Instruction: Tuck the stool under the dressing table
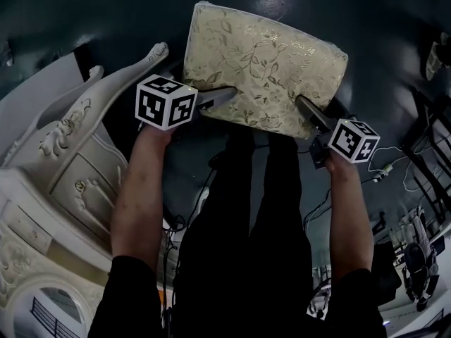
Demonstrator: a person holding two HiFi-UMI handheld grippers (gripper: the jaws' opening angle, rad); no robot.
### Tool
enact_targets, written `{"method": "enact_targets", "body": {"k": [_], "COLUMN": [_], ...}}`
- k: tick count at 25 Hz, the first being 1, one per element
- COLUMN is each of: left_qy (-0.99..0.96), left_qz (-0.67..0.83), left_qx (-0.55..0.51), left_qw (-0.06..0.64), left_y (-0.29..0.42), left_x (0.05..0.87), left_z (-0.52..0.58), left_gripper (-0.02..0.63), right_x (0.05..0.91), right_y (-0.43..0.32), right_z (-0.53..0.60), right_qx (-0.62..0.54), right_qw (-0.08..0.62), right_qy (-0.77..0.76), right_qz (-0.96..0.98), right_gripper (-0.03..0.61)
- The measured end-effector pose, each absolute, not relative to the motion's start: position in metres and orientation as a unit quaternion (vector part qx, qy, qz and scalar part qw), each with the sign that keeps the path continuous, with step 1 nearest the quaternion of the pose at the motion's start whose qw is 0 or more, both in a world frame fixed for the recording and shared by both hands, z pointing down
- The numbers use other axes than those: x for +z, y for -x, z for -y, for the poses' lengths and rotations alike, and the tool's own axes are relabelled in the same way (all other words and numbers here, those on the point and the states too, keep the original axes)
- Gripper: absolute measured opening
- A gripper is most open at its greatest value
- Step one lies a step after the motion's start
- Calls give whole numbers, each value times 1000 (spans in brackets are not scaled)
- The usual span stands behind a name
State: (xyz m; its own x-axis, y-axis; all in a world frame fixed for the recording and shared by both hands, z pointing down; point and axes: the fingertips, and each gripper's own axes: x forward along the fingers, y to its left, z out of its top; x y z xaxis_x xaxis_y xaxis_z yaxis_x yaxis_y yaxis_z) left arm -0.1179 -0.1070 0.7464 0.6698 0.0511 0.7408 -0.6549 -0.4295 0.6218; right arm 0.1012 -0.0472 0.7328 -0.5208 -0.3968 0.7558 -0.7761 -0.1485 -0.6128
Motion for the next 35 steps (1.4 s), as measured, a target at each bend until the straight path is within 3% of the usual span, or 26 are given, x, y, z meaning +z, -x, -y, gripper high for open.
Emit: {"method": "enact_targets", "body": {"k": [16, 21, 35], "left_qy": [-750, -784, -785], "left_qz": [310, 240, 246], "left_qx": [284, 307, 296], "left_qw": [511, 483, 485], "left_y": [131, 125, 124], "left_x": [683, 713, 716], "left_z": [83, 101, 104], "left_gripper": [592, 592, 592], "right_x": [681, 704, 706], "right_y": [-97, -97, -99], "right_z": [75, 52, 55], "right_qx": [584, 595, 582], "right_qw": [213, 179, 160], "right_qy": [-361, -426, -439], "right_qz": [695, 657, 666], "right_gripper": [449, 449, 449]}}
